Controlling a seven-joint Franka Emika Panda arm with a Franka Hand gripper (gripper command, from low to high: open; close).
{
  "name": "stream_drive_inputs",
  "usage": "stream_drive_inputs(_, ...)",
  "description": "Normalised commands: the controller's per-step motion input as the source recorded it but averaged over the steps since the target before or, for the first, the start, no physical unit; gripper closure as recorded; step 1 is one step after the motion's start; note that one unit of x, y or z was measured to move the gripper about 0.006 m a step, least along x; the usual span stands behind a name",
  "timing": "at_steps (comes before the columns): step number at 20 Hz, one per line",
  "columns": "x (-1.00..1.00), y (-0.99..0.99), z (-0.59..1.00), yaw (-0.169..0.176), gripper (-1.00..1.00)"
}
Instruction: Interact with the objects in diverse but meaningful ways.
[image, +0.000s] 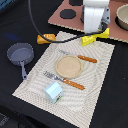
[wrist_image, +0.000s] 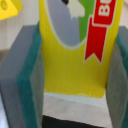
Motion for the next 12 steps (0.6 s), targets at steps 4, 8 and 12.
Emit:
stream_drive_inputs(4,-0.72,-0.68,-0.36,0.0,1.0)
stream_drive_inputs(8,-0.93,-0.49,-0.38,0.0,1.0)
stream_drive_inputs(12,-1.0,-0.3,-0.29,0.0,1.0)
